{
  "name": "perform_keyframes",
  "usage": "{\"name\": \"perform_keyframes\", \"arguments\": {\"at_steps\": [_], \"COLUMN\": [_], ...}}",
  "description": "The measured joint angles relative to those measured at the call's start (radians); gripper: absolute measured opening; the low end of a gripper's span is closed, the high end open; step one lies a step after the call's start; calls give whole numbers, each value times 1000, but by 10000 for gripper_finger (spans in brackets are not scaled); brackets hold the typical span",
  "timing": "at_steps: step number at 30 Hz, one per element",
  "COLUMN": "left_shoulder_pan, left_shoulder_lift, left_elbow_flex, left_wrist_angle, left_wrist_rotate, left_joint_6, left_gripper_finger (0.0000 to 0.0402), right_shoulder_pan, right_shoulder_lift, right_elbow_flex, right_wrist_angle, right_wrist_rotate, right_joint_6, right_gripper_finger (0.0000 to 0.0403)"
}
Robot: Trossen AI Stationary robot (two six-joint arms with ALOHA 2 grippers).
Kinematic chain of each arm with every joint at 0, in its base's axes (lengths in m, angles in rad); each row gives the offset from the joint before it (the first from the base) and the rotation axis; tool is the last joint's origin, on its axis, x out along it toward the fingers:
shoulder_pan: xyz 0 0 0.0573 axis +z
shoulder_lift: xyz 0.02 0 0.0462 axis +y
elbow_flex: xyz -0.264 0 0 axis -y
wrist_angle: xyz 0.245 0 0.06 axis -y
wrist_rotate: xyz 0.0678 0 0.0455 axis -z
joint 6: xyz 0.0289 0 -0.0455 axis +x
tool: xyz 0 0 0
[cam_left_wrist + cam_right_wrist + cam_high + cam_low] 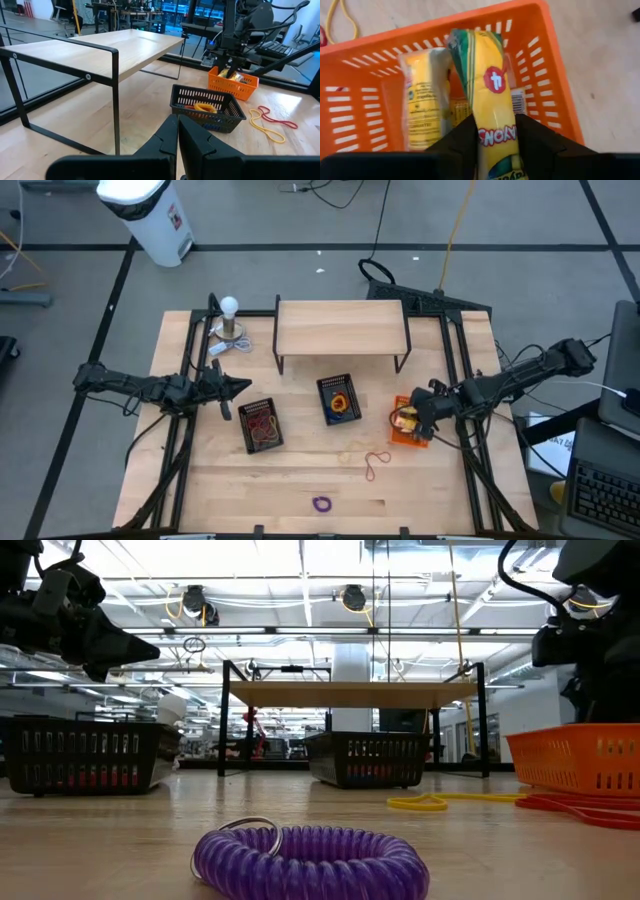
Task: Pick & Place Office Desk Supplies
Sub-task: Put the crayon box into the orange bin, then put the yellow rubber band into the left black bin
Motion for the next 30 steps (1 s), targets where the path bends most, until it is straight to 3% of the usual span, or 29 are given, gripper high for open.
{"name": "perform_keyframes", "arguments": {"at_steps": [8,16,24,27,30], "left_shoulder_pan": [0,0,0,0,0], "left_shoulder_lift": [0,0,0,0,0], "left_elbow_flex": [0,0,0,0,0], "left_wrist_angle": [0,0,0,0,0], "left_wrist_rotate": [4,0,-2,-3,-3], "left_joint_6": [-3,3,2,1,1], "left_gripper_finger": [17,17,17,17,17], "right_shoulder_pan": [-30,-36,-37,-40,-40], "right_shoulder_lift": [-13,-104,-294,-395,-502], "right_elbow_flex": [0,43,77,77,65], "right_wrist_angle": [0,-1,168,212,292], "right_wrist_rotate": [-39,-80,-65,-22,-55], "right_joint_6": [-2,-72,-317,-393,-477], "right_gripper_finger": [202,228,191,154,101]}}
